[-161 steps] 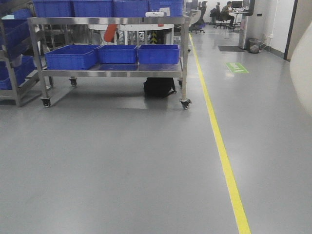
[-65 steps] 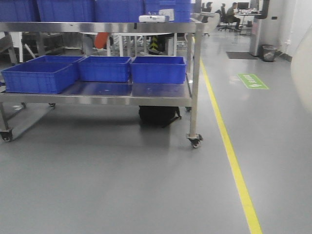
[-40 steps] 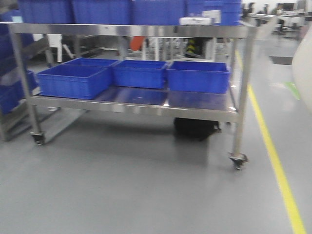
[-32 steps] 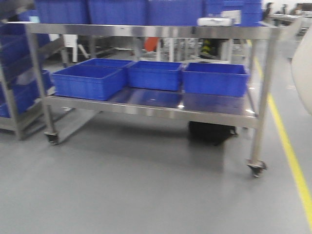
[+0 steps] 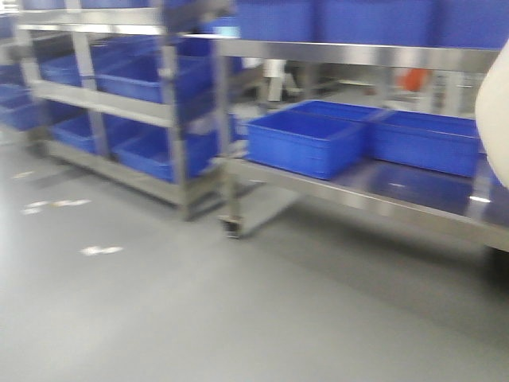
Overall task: Move white bin to right shelf second layer
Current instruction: 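Drive past the blue-crate cart toward the windows carrying the bin, then drive across the room toward the windows, then turn toward the shelf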
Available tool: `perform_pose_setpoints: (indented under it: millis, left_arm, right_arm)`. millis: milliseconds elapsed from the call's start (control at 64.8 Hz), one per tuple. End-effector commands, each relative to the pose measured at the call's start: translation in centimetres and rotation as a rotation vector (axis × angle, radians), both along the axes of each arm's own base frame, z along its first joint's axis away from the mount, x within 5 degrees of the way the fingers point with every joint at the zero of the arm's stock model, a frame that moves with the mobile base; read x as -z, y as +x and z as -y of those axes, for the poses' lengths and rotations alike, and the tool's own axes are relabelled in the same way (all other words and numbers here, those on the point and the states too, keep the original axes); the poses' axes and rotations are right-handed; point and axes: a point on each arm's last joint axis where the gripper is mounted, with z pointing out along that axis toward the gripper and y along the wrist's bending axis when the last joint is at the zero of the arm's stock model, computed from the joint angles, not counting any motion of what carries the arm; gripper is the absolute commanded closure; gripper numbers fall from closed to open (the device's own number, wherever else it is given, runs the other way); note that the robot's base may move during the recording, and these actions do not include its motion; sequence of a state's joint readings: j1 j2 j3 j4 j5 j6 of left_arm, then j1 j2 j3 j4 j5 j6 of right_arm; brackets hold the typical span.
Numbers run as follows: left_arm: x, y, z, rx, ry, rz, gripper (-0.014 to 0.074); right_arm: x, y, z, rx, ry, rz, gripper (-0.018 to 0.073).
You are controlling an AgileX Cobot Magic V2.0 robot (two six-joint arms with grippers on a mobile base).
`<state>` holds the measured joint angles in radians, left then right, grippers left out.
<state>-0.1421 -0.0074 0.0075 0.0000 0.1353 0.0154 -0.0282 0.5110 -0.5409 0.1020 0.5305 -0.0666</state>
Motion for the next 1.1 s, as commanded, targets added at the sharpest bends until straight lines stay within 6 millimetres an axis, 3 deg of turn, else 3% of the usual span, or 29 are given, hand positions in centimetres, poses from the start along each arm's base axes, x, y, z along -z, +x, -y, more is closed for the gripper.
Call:
perform_pose_setpoints:
  millis: [0, 1080]
  left_arm:
    - [0.37, 0.04, 0.03, 0.003, -0.012, 0.065, 0.0512]
    - [0.37, 0.04, 0.03, 0.003, -0.012, 0.065, 0.0512]
  right_arm:
    - [-1.9, 0.24, 0.12, 0.017, 0.011, 0.13, 0.0513]
    - [-1.91, 0.25, 0.13, 0.017, 0.01, 0.131, 0.0513]
